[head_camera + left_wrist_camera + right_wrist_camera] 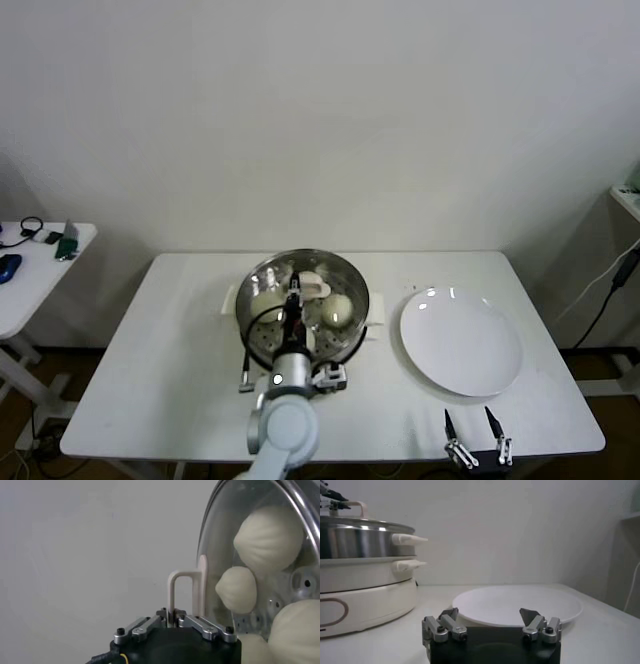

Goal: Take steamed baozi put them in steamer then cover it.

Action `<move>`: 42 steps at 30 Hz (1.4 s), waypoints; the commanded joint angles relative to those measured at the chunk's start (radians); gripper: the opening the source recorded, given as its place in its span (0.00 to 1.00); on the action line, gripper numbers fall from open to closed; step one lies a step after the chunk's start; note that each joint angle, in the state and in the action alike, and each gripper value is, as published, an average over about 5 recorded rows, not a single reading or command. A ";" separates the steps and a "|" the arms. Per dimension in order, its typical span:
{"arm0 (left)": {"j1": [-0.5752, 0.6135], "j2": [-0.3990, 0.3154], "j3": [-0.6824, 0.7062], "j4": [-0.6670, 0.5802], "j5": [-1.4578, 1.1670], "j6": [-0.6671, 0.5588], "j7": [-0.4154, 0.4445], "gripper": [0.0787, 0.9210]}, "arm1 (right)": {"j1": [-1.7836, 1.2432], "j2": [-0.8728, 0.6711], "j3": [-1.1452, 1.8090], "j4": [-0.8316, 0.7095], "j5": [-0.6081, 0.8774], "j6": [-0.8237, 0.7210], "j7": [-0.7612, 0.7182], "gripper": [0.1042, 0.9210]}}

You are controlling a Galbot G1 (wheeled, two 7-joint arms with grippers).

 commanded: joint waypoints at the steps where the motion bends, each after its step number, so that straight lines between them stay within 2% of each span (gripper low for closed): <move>1: 0.007 0.032 0.014 -0.069 -0.042 0.003 0.037 0.18 | 0.005 -0.002 -0.010 0.002 0.037 -0.016 0.001 0.88; 6: 0.038 0.085 0.033 -0.163 -0.155 0.018 0.056 0.35 | 0.011 -0.005 -0.017 -0.006 0.048 -0.021 0.023 0.88; 15: 0.140 0.189 0.001 -0.348 -0.453 -0.012 -0.058 0.66 | 0.019 -0.006 -0.021 -0.001 0.057 -0.049 0.052 0.88; 21: 0.285 0.233 -0.203 -0.376 -0.806 -0.176 -0.238 0.85 | 0.014 -0.015 -0.005 0.022 0.068 -0.068 0.067 0.88; 23: 0.338 0.244 -0.305 -0.378 -0.940 -0.264 -0.310 0.87 | 0.015 -0.008 0.006 0.033 0.051 -0.067 0.073 0.88; 26: 0.391 0.246 -0.473 -0.372 -1.184 -0.412 -0.354 0.88 | 0.016 0.004 0.020 0.052 0.016 -0.068 0.079 0.88; 29: 0.416 0.240 -0.645 -0.328 -1.465 -0.553 -0.318 0.88 | 0.015 0.009 0.025 0.076 0.002 -0.072 0.079 0.88; 33: 0.459 0.256 -0.774 -0.232 -1.793 -0.643 -0.234 0.88 | 0.017 0.013 0.030 0.104 -0.009 -0.086 0.073 0.88; 37: 0.503 0.278 -0.771 -0.104 -1.968 -0.746 -0.180 0.88 | 0.027 0.003 0.032 0.107 -0.010 -0.099 0.062 0.88; 42: 0.528 0.257 -0.728 0.035 -1.996 -0.874 -0.136 0.88 | 0.043 -0.007 0.037 0.092 -0.007 -0.100 0.052 0.88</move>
